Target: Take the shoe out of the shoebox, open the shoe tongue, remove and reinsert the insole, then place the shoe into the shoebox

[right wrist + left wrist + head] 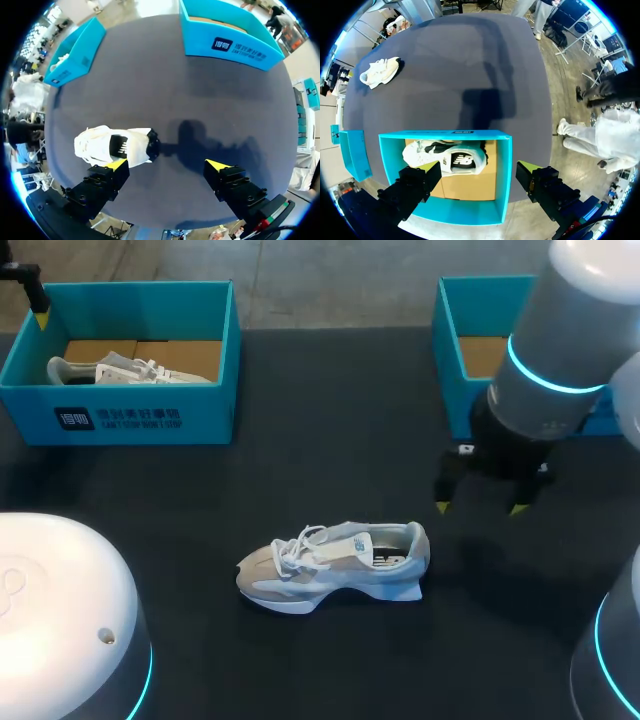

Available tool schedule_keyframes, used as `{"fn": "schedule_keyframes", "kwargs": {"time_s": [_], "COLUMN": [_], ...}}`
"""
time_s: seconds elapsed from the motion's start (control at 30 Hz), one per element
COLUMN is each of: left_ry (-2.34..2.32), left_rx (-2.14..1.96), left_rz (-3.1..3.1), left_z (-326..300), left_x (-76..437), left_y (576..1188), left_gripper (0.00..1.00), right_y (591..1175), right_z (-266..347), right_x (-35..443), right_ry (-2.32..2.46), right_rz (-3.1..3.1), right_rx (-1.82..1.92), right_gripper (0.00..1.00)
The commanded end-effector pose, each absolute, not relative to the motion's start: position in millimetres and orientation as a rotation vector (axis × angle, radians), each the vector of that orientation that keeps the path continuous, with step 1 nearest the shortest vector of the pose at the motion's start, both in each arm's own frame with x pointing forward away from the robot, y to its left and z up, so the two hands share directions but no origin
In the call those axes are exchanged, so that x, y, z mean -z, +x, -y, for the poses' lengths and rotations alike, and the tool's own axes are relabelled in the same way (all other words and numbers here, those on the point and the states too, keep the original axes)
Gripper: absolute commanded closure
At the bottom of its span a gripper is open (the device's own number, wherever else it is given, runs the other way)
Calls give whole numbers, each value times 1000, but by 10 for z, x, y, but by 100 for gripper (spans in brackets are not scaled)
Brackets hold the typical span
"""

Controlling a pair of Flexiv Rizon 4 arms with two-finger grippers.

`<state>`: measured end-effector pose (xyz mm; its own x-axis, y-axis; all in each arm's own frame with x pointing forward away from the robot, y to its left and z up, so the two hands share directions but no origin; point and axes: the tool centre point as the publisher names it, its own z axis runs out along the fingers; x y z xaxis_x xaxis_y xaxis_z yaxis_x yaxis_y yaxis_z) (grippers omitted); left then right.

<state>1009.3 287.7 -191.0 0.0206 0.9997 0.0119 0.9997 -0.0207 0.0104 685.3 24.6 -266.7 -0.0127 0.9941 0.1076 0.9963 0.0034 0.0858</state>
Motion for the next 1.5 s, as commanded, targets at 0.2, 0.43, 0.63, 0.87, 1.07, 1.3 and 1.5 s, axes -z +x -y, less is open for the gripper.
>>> {"fn": "schedule_keyframes", "kwargs": {"time_s": [0.2,0.43,0.63,0.87,1.07,1.3,1.5], "left_ry": [-2243,-2243,-2243,-2243,-2243,-2243,-2243], "left_rx": [29,29,29,29,29,29,29], "left_rz": [2195,2195,2195,2195,2195,2195,2195], "left_z": [-2879,-2879,-2879,-2879,-2879,-2879,-2879], "left_x": [1904,1904,1904,1904,1904,1904,1904], "left_y": [10090,10090,10090,10090,10090,10090,10090], "left_gripper": [0,0,0,0,0,0,0], "right_y": [6778,6682,6615,6615,6615,6682,6725], "right_z": [189,468,617,617,617,763,945], "right_x": [2493,2451,2471,2471,2471,2615,2706], "right_ry": [-1857,-1563,-1213,-1213,-1213,-902,-731], "right_rz": [2457,2627,2727,2727,2727,2765,2796], "right_rx": [515,749,1003,1003,1003,1236,1353], "right_gripper": [0,0,0,0,0,0,0]}}
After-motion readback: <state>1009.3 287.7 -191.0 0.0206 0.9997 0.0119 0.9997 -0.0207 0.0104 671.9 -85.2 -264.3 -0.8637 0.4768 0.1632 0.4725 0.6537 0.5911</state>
